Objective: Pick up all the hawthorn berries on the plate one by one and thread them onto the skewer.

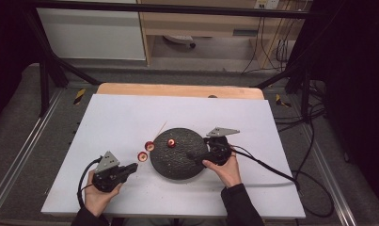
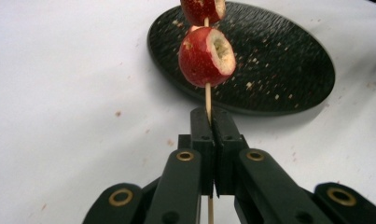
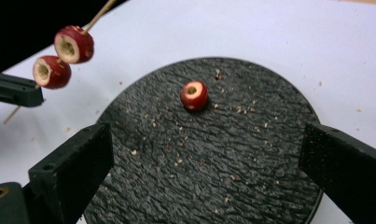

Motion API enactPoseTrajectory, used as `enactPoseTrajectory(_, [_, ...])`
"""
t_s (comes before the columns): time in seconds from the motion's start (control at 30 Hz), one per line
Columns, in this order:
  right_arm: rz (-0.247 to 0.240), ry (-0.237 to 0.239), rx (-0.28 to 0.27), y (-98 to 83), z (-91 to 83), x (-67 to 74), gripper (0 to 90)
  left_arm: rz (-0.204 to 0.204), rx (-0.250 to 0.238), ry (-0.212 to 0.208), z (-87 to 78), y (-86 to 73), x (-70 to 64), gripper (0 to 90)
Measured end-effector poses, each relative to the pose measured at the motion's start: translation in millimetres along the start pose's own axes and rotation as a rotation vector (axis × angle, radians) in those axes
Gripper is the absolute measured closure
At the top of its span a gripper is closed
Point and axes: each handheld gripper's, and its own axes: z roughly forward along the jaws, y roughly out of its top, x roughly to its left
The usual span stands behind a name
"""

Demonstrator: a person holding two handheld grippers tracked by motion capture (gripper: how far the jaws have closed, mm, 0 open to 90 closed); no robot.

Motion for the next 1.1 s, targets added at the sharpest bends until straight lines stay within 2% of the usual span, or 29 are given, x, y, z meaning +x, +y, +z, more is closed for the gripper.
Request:
enactPoseTrajectory(0.1, [-0.020,-0.017,0.062,3.8,4.1,1.0,3.1,-0.005,0.002,0.001,-3.4,-5.7,4.7,88.7])
enactPoseTrajectory(0.13, [-0.020,-0.017,0.062,3.8,4.1,1.0,3.1,-0.002,0.004,0.004,-4.3,-7.0,6.0,88.7])
enactPoseTrajectory(0.17, [-0.034,-0.020,0.092,7.2,7.7,3.1,2.7,0.002,0.005,0.003,-5.1,-8.4,7.3,88.7])
enactPoseTrajectory(0.23, [-0.044,-0.006,0.111,10.2,11.3,4.5,2.8,0.004,0.010,0.002,-5.9,-11.4,9.0,88.7])
enactPoseTrajectory(0.43, [-0.062,-0.024,0.180,19.3,22.9,8.4,3.1,0.008,0.023,-0.007,-9.7,-17.4,12.1,88.7])
enactPoseTrajectory(0.8, [-0.074,-0.035,0.220,40.4,49.2,17.2,5.3,0.008,0.042,-0.008,-9.4,-21.6,13.3,88.6])
enactPoseTrajectory(0.97, [-0.059,-0.038,0.234,49.0,63.7,21.4,7.7,0.005,0.040,-0.003,-9.4,-22.0,13.9,88.6])
enactPoseTrajectory(1.1, [-0.055,-0.057,0.272,56.4,77.2,21.9,10.8,0.004,0.037,0.002,-9.8,-22.0,14.0,88.7])
